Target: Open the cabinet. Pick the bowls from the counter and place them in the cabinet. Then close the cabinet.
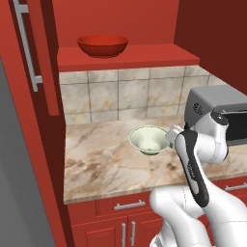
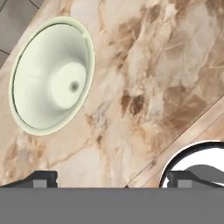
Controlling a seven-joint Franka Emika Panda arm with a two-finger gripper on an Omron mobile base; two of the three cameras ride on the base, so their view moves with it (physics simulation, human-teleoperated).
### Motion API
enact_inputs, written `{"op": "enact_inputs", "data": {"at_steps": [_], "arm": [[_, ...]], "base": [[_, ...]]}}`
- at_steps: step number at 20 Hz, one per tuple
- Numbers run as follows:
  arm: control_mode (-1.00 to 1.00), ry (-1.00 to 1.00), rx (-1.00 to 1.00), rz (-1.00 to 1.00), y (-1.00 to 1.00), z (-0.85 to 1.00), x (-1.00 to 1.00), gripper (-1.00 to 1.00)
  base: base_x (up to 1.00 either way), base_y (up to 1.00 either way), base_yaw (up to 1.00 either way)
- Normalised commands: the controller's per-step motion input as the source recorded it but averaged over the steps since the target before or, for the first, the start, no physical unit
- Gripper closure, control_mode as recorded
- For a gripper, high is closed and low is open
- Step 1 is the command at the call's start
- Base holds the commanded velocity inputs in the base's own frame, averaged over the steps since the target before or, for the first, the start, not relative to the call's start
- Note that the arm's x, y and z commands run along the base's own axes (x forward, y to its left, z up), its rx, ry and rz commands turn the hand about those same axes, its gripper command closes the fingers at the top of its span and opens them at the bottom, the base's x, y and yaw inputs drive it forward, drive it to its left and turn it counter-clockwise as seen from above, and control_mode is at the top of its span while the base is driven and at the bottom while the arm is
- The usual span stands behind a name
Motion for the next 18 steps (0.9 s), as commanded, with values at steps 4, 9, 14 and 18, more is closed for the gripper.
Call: {"op": "enact_inputs", "data": {"at_steps": [4,9,14,18], "arm": [[-1.0,0.0,0.0,0.0,0.0,-0.2,0.43,-1.0],[-1.0,0.0,0.0,0.0,0.0,-0.02,0.36,-1.0],[-1.0,0.0,0.0,0.0,0.0,-0.03,0.35,-1.0],[-1.0,0.0,0.0,0.0,0.0,-0.14,0.33,-1.0]], "base": [[0.0,0.0,0.0],[0.0,0.0,0.0],[0.0,0.0,0.0],[0.0,0.0,0.0]]}}
